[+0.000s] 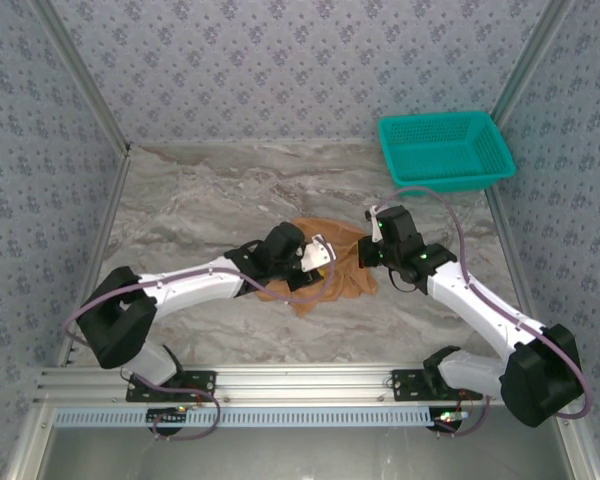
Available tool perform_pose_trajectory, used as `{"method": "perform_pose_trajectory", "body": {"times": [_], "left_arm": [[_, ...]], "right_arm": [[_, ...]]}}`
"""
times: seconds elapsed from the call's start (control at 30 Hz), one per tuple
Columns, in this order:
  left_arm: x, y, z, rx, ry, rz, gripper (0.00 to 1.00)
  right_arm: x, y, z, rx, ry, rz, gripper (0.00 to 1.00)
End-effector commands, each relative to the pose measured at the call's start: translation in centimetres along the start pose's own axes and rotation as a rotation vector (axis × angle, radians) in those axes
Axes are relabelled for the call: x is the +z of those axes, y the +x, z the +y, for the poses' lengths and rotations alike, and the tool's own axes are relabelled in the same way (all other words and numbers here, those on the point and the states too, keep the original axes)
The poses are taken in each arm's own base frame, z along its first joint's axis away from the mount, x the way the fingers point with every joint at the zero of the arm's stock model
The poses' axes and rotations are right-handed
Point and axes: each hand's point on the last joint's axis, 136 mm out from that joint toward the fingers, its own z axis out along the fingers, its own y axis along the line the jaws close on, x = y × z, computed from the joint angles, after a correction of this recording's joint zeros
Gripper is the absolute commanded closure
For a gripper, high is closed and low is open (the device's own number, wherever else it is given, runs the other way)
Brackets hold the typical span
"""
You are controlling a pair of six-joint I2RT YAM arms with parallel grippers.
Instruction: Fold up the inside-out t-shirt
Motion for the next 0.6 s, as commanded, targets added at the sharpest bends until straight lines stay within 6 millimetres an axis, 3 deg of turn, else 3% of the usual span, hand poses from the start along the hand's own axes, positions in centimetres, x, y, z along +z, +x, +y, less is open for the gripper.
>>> {"method": "perform_pose_trajectory", "body": {"times": [0.0,0.3,0.57], "left_arm": [[1.1,-0.8,1.1,0.198,-0.063,-0.017,0.57],[3.7,-0.1,1.5,0.289,-0.068,0.037,0.58],[3.3,-2.1,1.2,0.222,-0.053,-0.053,0.6]], "right_arm": [[-0.4,-0.8,0.5,0.018,-0.021,-0.008,1.0],[-0.7,-1.0,0.4,0.023,-0.024,-0.017,1.0],[-0.8,-1.0,0.2,0.027,-0.024,-0.022,1.0]]}}
